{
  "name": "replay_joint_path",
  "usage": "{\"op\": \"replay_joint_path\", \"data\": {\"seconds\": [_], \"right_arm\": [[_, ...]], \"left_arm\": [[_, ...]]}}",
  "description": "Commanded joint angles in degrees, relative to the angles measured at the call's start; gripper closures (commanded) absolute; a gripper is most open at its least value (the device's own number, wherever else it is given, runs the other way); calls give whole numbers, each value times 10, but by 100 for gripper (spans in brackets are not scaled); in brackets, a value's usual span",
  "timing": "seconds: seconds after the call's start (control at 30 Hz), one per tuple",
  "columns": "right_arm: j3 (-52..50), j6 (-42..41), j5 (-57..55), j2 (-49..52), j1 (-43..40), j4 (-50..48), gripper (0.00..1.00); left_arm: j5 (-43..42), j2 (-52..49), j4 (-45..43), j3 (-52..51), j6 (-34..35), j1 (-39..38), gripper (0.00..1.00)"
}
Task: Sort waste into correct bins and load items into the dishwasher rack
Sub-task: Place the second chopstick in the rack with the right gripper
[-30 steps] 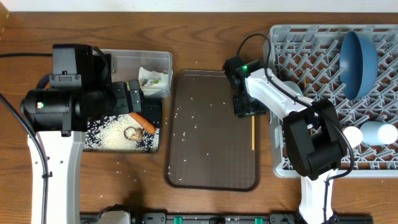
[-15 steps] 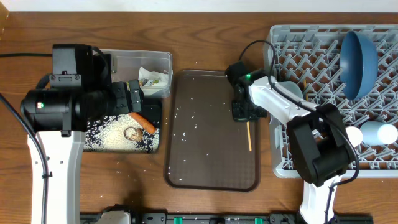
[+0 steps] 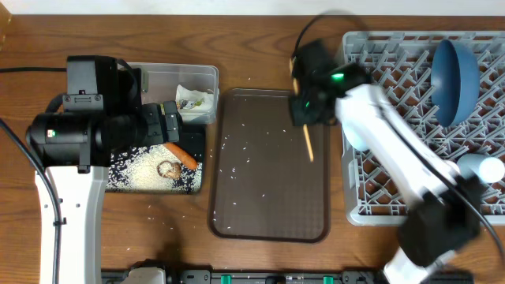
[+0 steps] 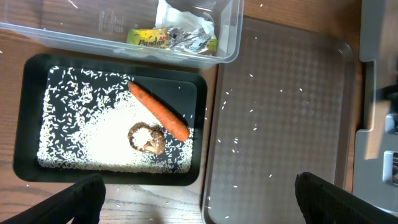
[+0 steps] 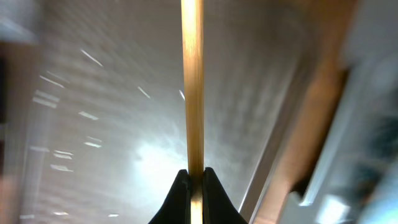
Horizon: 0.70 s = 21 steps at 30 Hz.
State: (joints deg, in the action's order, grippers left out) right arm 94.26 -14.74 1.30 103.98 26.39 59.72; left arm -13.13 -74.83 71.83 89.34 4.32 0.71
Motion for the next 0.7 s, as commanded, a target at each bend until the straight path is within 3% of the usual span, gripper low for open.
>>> {"op": "replay_joint_path", "data": {"seconds": [0.0,0.27,0.43,0.6,0.63,0.67], "right_arm": [[20,34,-38,-77,-33,8,99],[10,94,-169,-111,-183,41,99],[-34,123,-167,-83,-263,7,99],[-79,148,-146,-46,-292,-37,99],[-80,152,-150,-40,-292,-39,98],[-80,152,-155,-35,-292,-41,84]], "left_arm": [[6,-1,2,5,3,3,2],[6,-1,2,5,3,3,2],[6,-1,2,5,3,3,2],[6,-1,2,5,3,3,2],[6,-1,2,5,3,3,2],[6,-1,2,5,3,3,2]]}}
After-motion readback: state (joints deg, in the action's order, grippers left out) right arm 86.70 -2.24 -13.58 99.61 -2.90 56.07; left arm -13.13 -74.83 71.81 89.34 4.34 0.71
